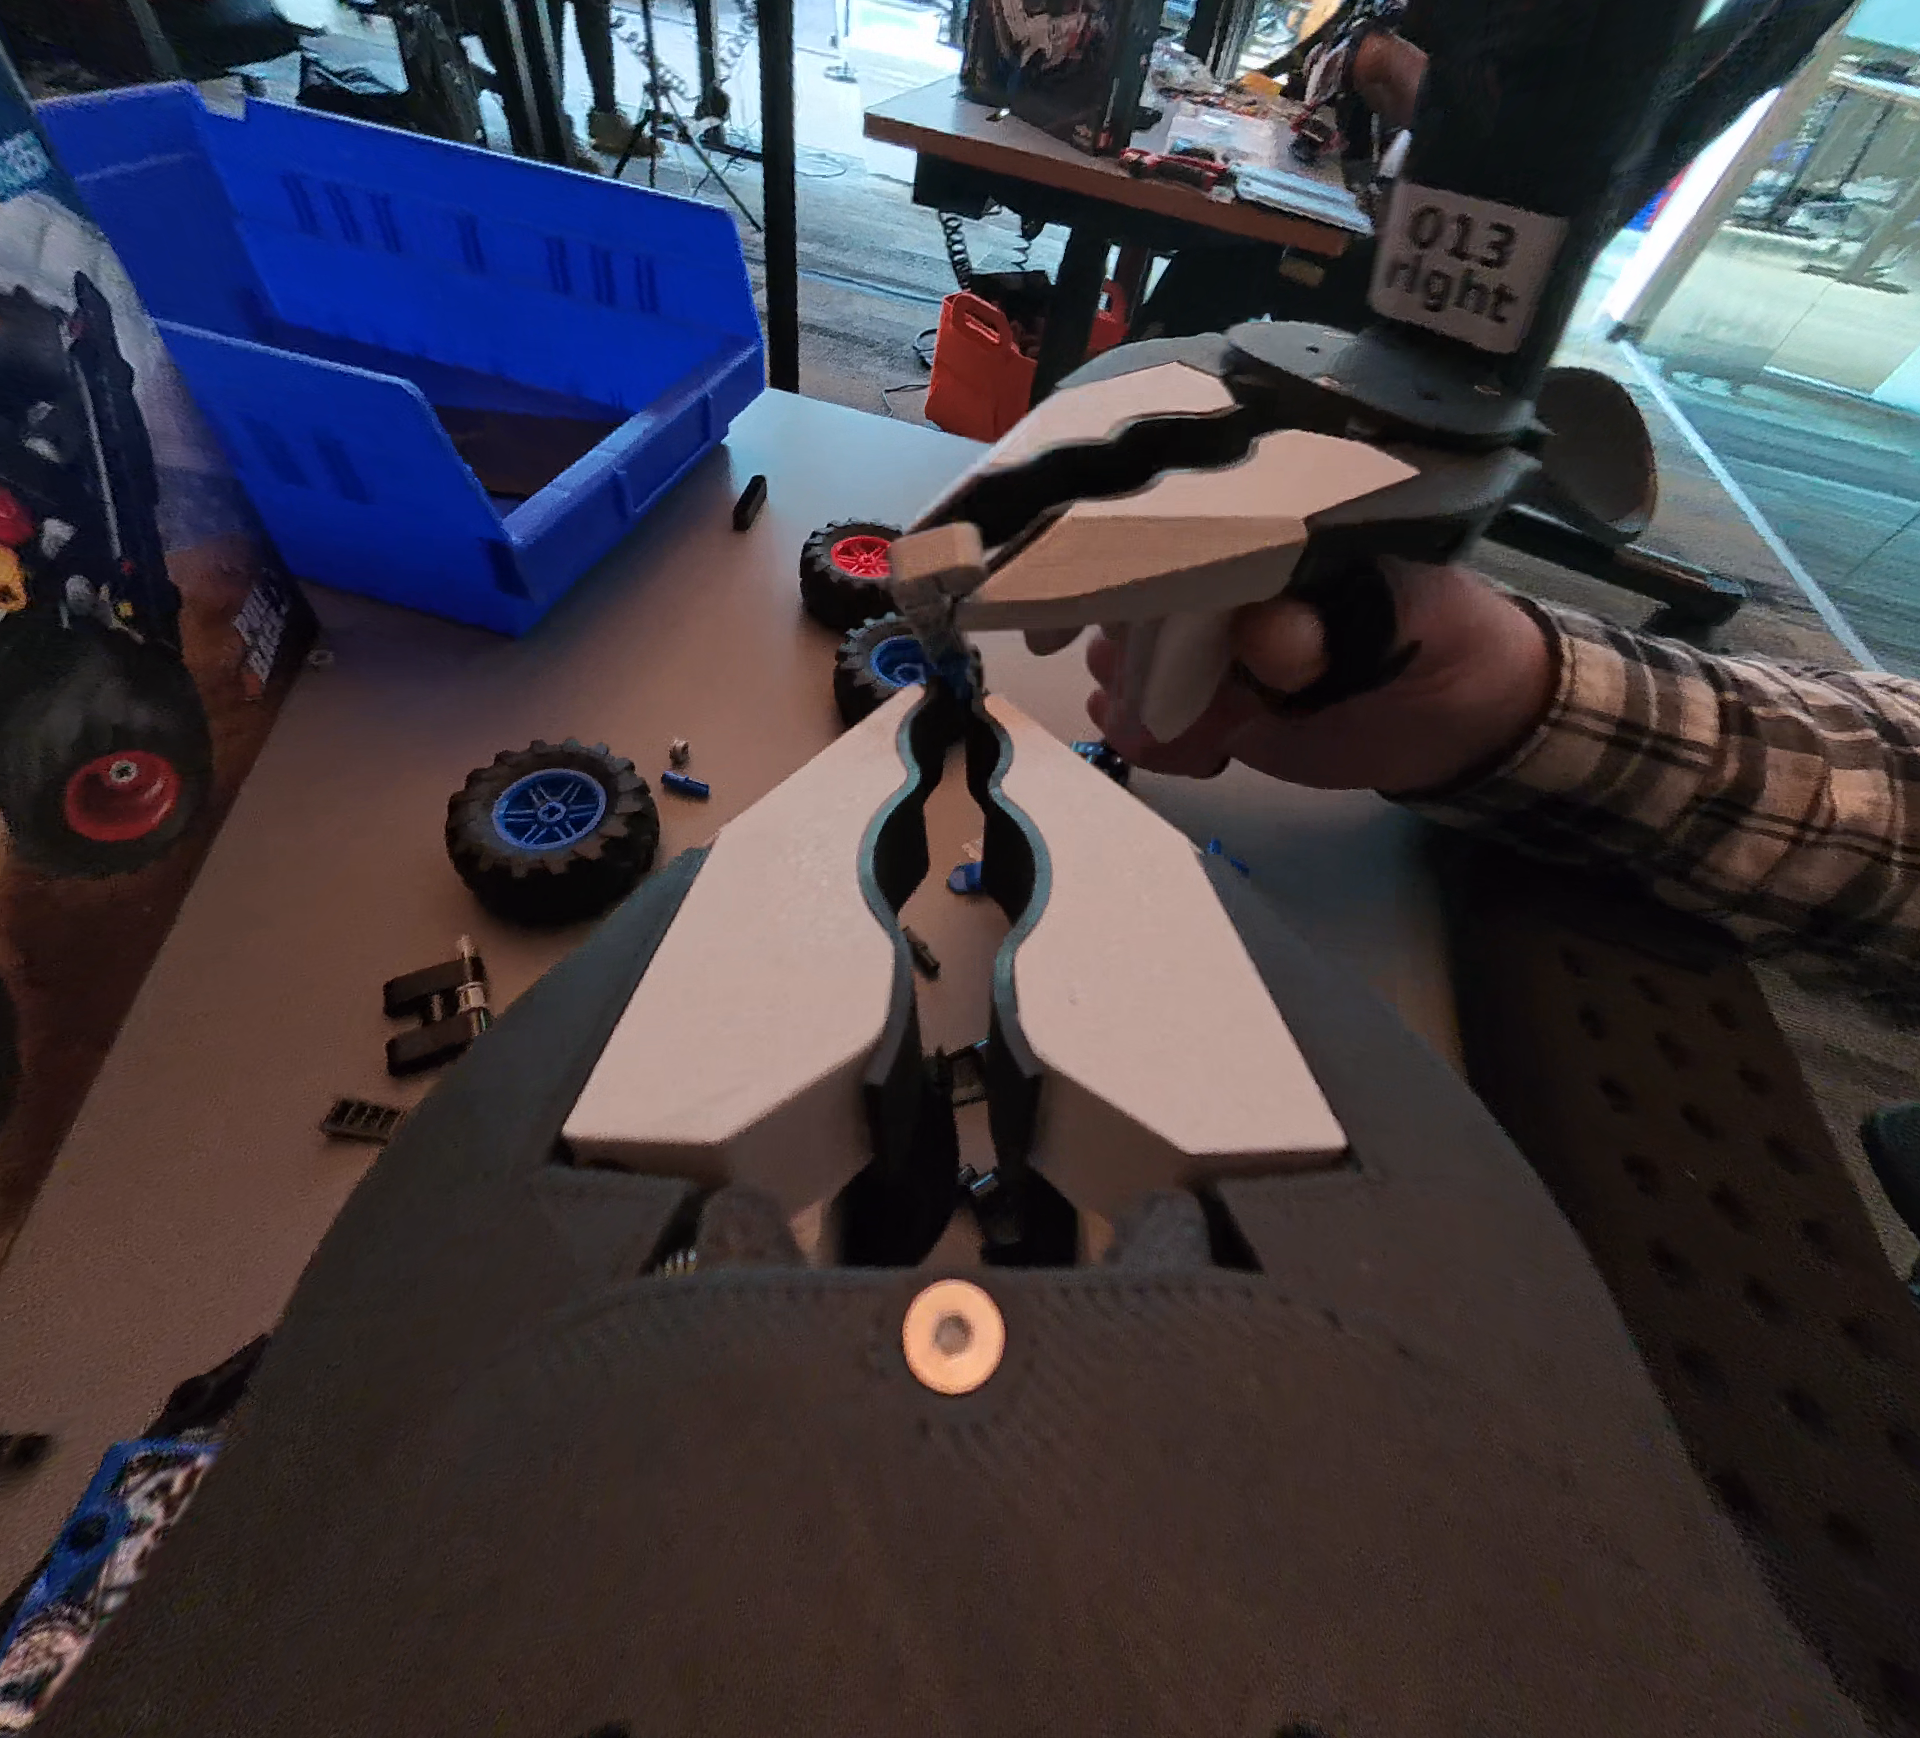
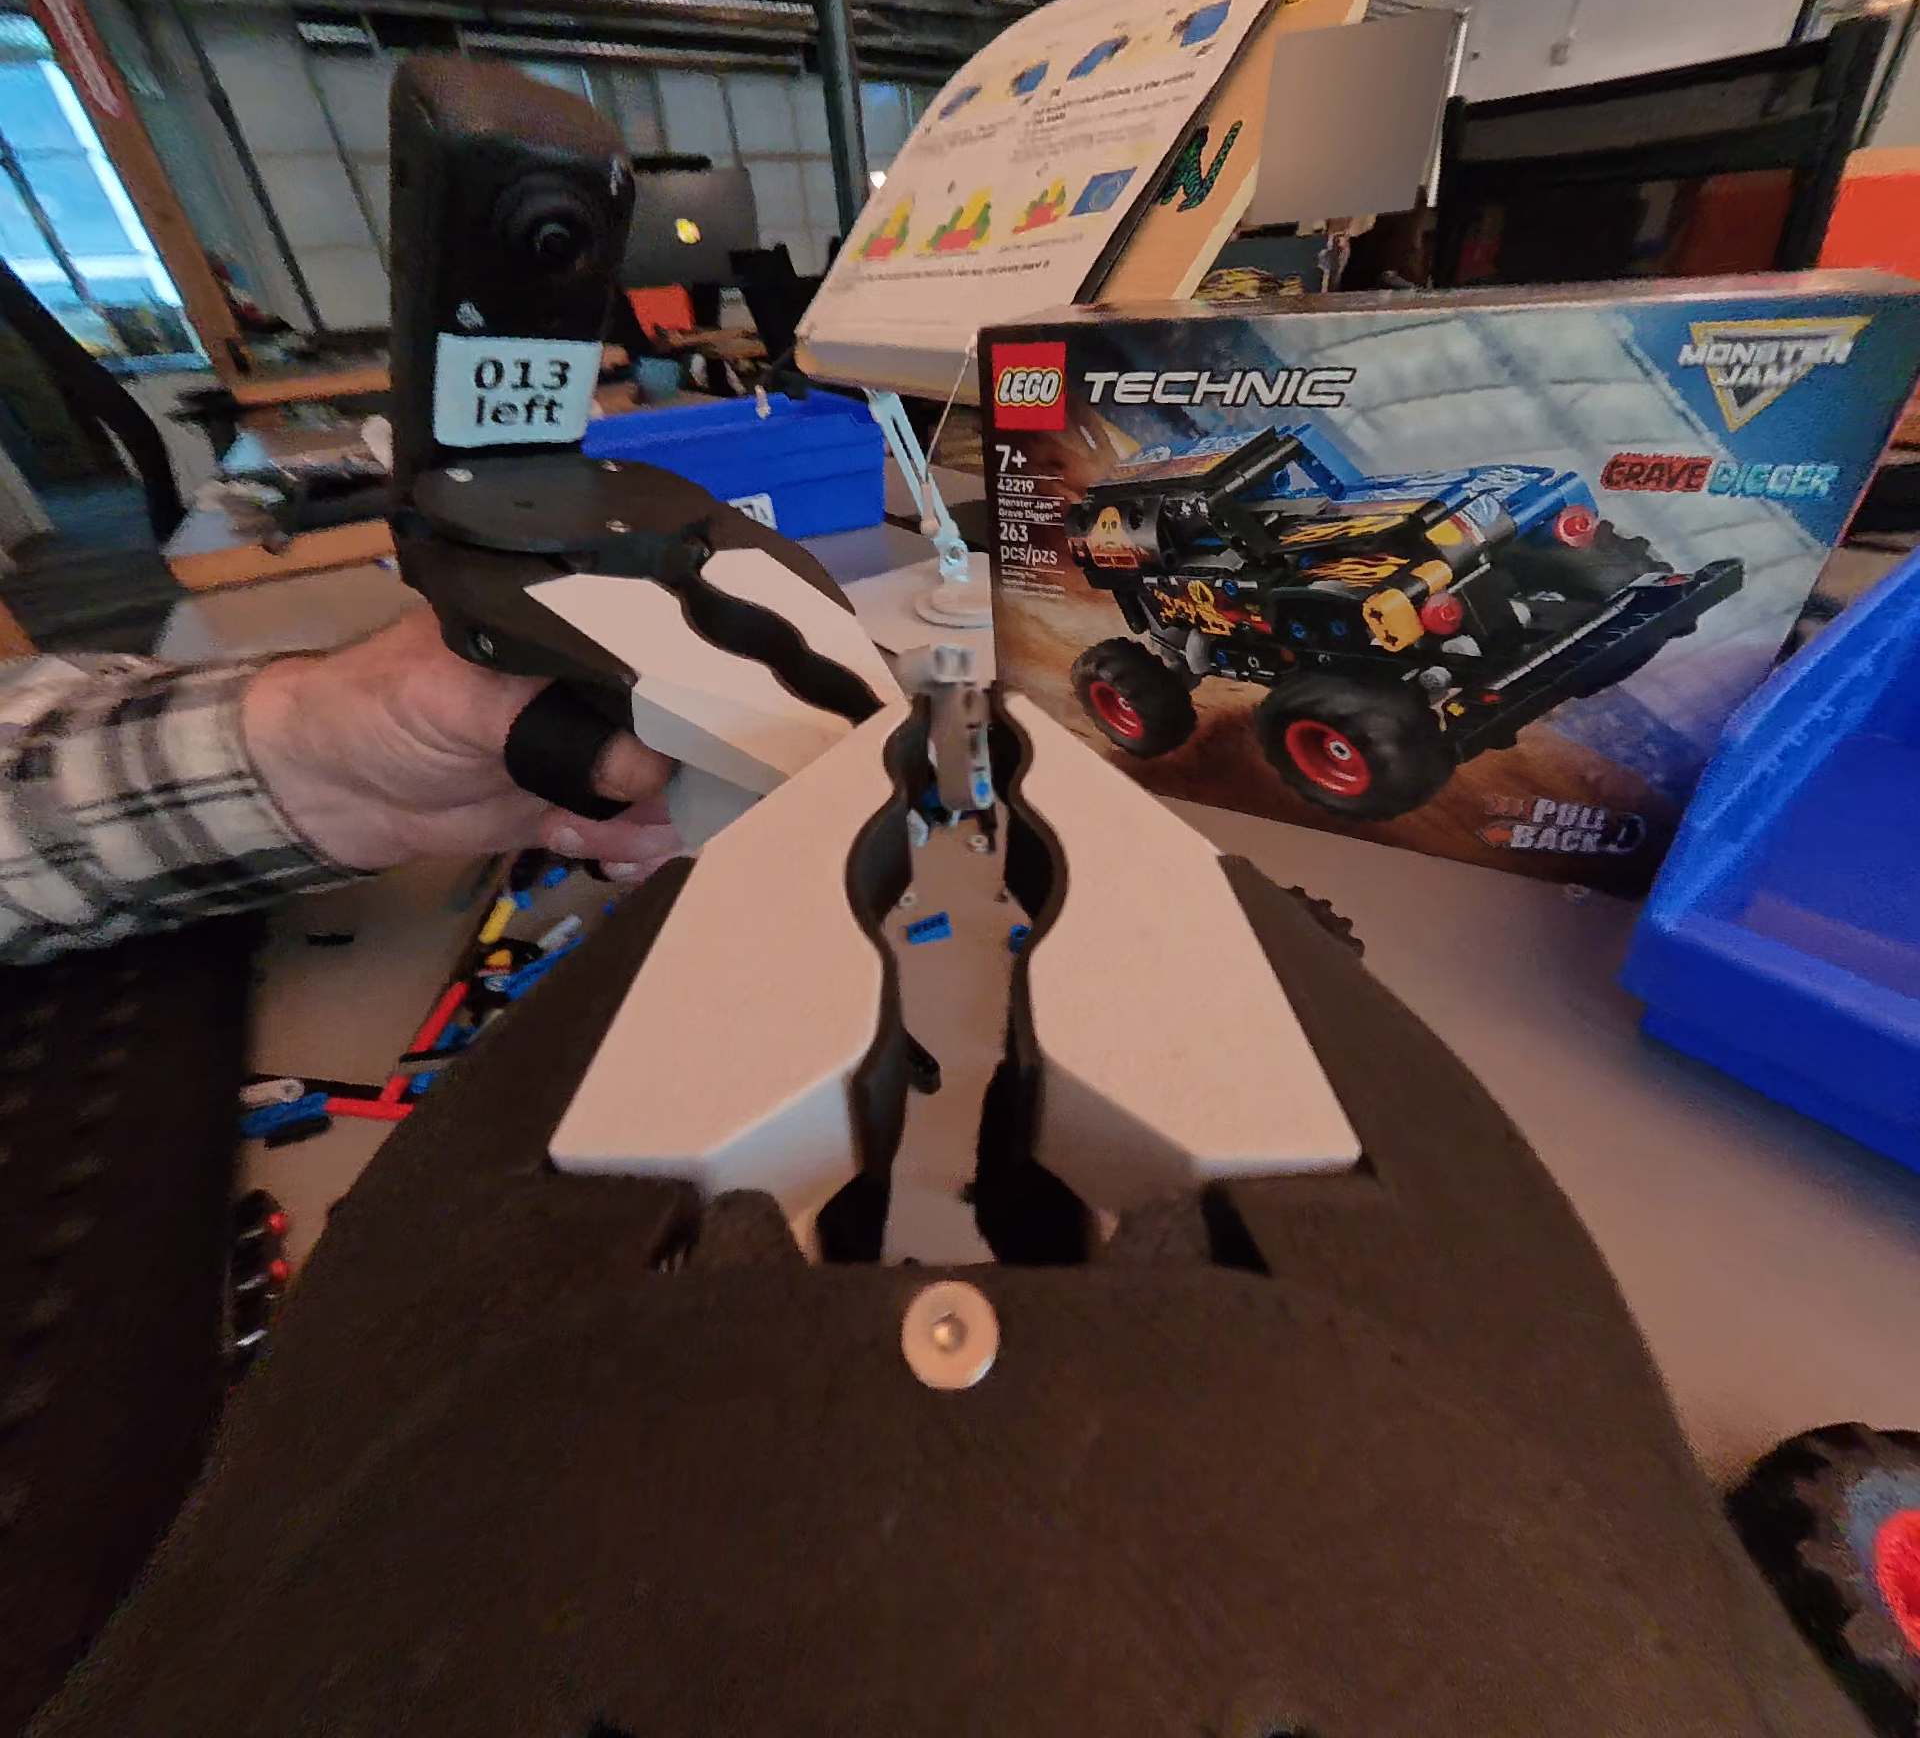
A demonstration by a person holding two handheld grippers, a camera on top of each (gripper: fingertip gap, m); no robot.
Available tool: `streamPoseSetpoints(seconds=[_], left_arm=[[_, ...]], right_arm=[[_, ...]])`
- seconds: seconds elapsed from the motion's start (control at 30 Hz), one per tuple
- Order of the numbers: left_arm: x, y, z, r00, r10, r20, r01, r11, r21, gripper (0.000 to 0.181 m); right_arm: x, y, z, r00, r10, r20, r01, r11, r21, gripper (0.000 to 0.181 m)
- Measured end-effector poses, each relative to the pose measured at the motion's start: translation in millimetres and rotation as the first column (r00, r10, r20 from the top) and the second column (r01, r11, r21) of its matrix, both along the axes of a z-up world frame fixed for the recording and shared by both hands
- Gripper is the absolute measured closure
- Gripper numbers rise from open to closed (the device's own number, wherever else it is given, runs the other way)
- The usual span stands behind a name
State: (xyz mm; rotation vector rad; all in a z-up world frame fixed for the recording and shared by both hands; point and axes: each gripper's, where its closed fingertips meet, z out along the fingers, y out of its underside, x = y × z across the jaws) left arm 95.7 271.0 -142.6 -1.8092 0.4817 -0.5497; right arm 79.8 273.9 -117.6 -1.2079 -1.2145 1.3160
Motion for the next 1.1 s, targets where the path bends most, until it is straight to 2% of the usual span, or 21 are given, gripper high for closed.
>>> streamPoseSetpoints(seconds=[0.1,0.17,0.23,0.33,0.5,0.57,0.63,0.73,0.77,0.8,0.83,0.93,0.97,1.03,1.1], left_arm=[[2.6,-7.6,2.0,0.997,-0.069,-0.022,0.068,0.998,-0.006,0.18],[5.0,-11.5,4.4,0.994,-0.095,-0.051,0.096,0.995,0.016,0.18],[6.6,-14.8,5.5,0.991,-0.12,-0.055,0.121,0.993,0.017,0.181],[9.2,-21.2,7.4,0.984,-0.162,-0.07,0.164,0.986,0.024,0.181],[7.8,-27.5,14.5,0.979,-0.168,-0.113,0.176,0.982,0.07,0.181],[-2.0,-35.6,30.8,0.982,-0.173,-0.072,0.181,0.977,0.115,0.181],[-18.7,-36.6,43.8,0.99,-0.124,-0.065,0.132,0.98,0.15,0.181],[-8.9,-31.1,34.3,0.989,-0.125,-0.075,0.135,0.981,0.14,0.181],[-2.7,-30.6,30.6,0.987,-0.136,-0.089,0.147,0.98,0.132,0.181],[2.0,-29.6,26.8,0.984,-0.14,-0.106,0.152,0.982,0.115,0.167],[5.6,-28.9,26.7,0.985,-0.144,-0.1,0.155,0.981,0.115,0.164],[11.6,-28.8,28.4,0.985,-0.164,-0.06,0.17,0.978,0.117,0.162],[12.2,-28.7,28.4,0.985,-0.164,-0.059,0.17,0.979,0.116,0.163],[12.5,-28.8,30.2,0.986,-0.159,-0.05,0.164,0.978,0.126,0.177],[12.4,-28.8,31.8,0.987,-0.162,-0.021,0.163,0.978,0.126,0.179]], right_arm=[[3.0,1.2,-2.9,0.997,0.071,0.015,-0.069,0.992,-0.104,0.156],[4.1,-6.5,-2.9,0.991,0.13,0.018,-0.128,0.986,-0.111,0.159],[5.4,-17.3,-5.1,0.978,0.208,0.031,-0.202,0.971,-0.127,0.172],[8.6,-24.4,-2.6,0.967,0.253,0.021,-0.249,0.961,-0.117,0.174],[13.5,-30.5,3.9,0.968,0.249,0.011,-0.249,0.968,-0.039,0.175],[24.3,-9.2,14.8,0.981,0.19,-0.05,-0.194,0.978,-0.083,0.175],[34.8,-6.2,25.9,0.966,0.231,-0.116,-0.246,0.959,-0.138,0.175],[17.2,-26.3,8.6,0.96,0.278,-0.029,-0.279,0.952,-0.124,0.174],[15.6,-29.4,9.9,0.957,0.288,-0.041,-0.291,0.948,-0.13,0.174],[15.9,-29.4,14.1,0.954,0.29,-0.073,-0.298,0.944,-0.143,0.174],[16.5,-30.2,16.7,0.95,0.297,-0.095,-0.309,0.938,-0.157,0.174],[13.2,-32.3,14.1,0.954,0.289,-0.081,-0.298,0.943,-0.145,0.174],[13.1,-33.2,14.8,0.952,0.294,-0.087,-0.305,0.94,-0.152,0.174],[13.4,-33.9,16.0,0.949,0.3,-0.098,-0.313,0.936,-0.161,0.174],[13.4,-33.8,18.0,0.944,0.305,-0.123,-0.324,0.927,-0.19,0.174]])
